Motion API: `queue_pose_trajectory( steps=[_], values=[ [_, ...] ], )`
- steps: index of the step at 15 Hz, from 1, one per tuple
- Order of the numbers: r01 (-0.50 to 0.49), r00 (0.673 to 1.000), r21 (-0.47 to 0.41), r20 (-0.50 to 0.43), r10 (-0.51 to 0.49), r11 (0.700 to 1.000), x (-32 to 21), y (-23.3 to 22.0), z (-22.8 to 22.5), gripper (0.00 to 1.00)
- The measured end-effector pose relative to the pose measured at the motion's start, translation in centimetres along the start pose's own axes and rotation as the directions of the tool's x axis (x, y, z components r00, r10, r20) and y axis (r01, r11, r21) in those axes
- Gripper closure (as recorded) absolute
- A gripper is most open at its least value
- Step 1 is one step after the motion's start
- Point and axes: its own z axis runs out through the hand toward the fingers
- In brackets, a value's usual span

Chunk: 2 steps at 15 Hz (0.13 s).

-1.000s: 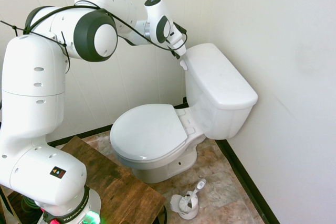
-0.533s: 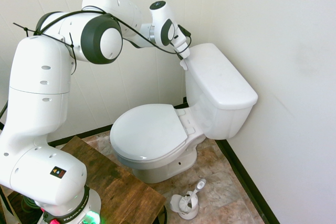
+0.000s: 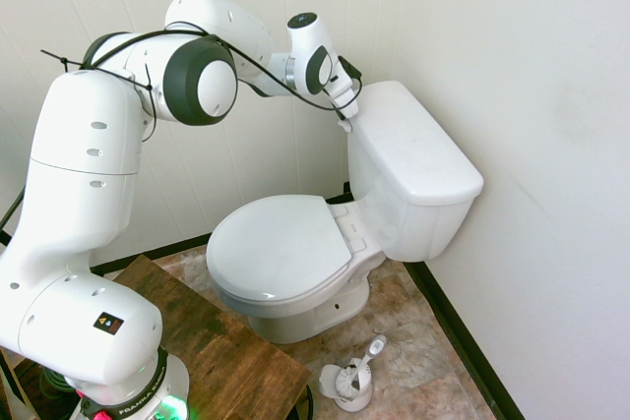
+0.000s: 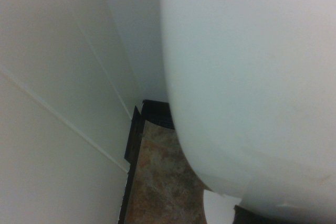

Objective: Flush the toilet

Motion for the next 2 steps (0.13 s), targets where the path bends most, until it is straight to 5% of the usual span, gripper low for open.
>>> queue_pose_trajectory(
  steps=[2],
  values=[
    [-0.006, 1.000, -0.003, 0.001, 0.006, 1.000, 0.00, -0.05, 0.65, 1.00]
  ],
)
